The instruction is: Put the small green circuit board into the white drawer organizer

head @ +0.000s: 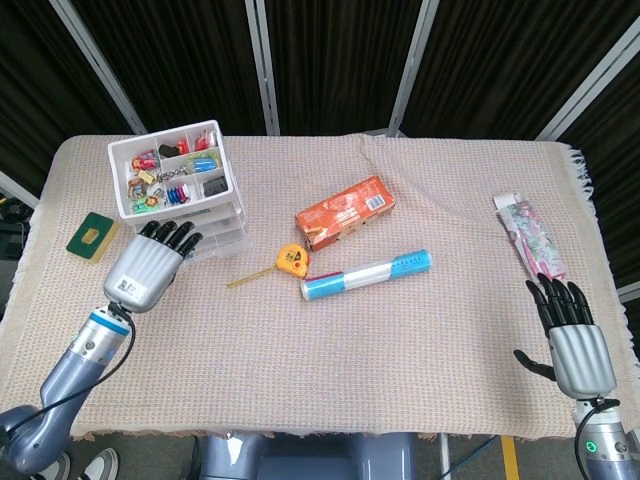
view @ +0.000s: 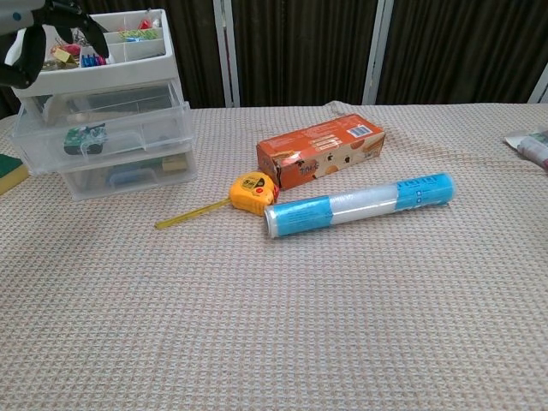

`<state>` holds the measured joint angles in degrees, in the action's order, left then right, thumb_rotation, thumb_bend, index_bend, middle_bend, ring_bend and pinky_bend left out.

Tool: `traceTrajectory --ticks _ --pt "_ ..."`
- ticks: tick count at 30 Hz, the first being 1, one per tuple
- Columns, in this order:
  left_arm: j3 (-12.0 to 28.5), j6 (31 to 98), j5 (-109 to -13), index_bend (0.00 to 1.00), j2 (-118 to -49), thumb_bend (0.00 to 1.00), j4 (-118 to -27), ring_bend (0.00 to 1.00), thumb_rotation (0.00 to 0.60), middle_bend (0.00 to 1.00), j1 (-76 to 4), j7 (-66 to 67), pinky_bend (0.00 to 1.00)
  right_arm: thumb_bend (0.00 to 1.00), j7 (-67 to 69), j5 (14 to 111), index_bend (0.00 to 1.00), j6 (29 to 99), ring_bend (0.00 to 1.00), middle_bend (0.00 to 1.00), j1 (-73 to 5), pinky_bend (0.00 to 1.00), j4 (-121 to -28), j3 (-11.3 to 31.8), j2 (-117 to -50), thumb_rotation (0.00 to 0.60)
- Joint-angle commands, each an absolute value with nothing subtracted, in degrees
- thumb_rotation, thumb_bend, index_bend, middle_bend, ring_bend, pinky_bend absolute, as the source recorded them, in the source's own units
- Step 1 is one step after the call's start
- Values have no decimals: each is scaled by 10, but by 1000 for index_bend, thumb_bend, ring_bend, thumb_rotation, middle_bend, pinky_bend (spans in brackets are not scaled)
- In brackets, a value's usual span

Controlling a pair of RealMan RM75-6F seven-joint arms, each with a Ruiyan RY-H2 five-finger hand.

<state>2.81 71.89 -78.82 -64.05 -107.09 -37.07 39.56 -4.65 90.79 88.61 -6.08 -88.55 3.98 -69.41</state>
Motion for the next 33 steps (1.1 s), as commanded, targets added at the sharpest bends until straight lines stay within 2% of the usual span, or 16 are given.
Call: traceTrajectory --ticks 1,6,12,18,24,33 --pt "-22 725 -864 260 -636 1000 -1036 122 600 101 -350 410 240 14 -47 909 16 888 0 0 -61 0 -885 41 -696 600" --pt "-48 717 -909 260 -642 1000 -1003 61 600 42 -343 436 209 13 -47 909 18 890 0 0 -60 0 -883 41 -697 600" --pt "-67 696 -956 258 -650 1000 -959 38 600 34 -342 472 190 13 -47 909 18 890 0 0 -60 0 -883 42 -698 600" --pt "-85 658 -985 230 -658 1000 -923 0 600 19 -350 512 122 14 -46 908 18 890 0 0 -60 0 -883 42 -698 600" --pt "-89 627 -999 168 -666 1000 -902 0 600 0 -356 544 50 13 -46 907 19 888 0 0 -60 0 -884 41 -697 600" --pt "-82 584 -983 165 -679 1000 -895 0 600 0 -359 575 48 14 -44 907 19 889 0 0 -60 0 -885 42 -697 600"
